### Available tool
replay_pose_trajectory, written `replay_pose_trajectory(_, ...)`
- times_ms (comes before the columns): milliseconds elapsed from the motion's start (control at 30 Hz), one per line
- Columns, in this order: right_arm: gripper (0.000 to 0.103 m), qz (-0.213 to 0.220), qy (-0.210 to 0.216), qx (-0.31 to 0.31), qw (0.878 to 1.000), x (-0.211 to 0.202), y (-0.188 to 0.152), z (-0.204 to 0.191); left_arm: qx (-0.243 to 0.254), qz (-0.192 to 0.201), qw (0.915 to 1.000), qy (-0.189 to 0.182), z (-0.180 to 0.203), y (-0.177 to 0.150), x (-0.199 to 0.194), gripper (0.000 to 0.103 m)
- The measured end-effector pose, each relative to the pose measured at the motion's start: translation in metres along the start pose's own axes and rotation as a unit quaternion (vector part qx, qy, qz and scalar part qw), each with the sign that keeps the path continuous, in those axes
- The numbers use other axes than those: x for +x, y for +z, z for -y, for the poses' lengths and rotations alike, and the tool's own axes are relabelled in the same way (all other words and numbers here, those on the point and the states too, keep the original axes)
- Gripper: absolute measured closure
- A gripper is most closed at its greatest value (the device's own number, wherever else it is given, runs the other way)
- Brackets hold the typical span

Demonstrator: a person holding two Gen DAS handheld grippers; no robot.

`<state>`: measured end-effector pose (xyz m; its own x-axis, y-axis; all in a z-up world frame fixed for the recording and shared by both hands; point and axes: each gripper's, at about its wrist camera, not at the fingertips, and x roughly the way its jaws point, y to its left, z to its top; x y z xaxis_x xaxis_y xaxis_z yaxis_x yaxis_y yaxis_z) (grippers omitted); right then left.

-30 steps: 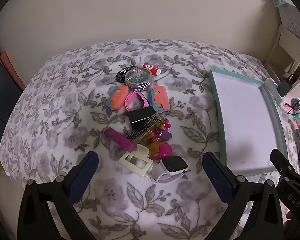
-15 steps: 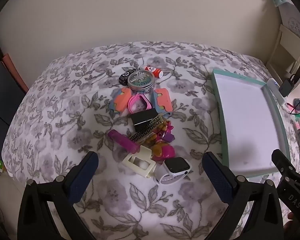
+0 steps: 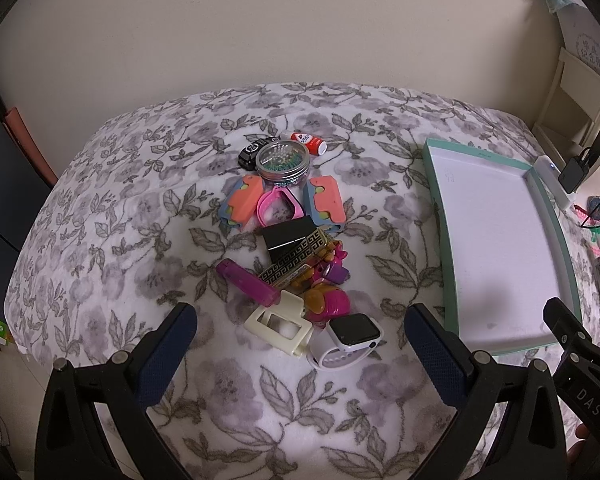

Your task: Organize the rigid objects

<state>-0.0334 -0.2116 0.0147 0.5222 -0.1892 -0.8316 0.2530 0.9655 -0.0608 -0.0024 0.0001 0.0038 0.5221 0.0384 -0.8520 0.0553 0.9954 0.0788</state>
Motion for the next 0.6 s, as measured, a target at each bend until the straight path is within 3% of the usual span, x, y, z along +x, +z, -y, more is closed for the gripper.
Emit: replay_pose_trajectory(600,0.002,-0.001,0.000,-0.001,1.000,0.0008,-0.0001,-0.0006,0.002,-0.004,1.0000,0.001,-0.0002,-0.0010,0.0018,0.000)
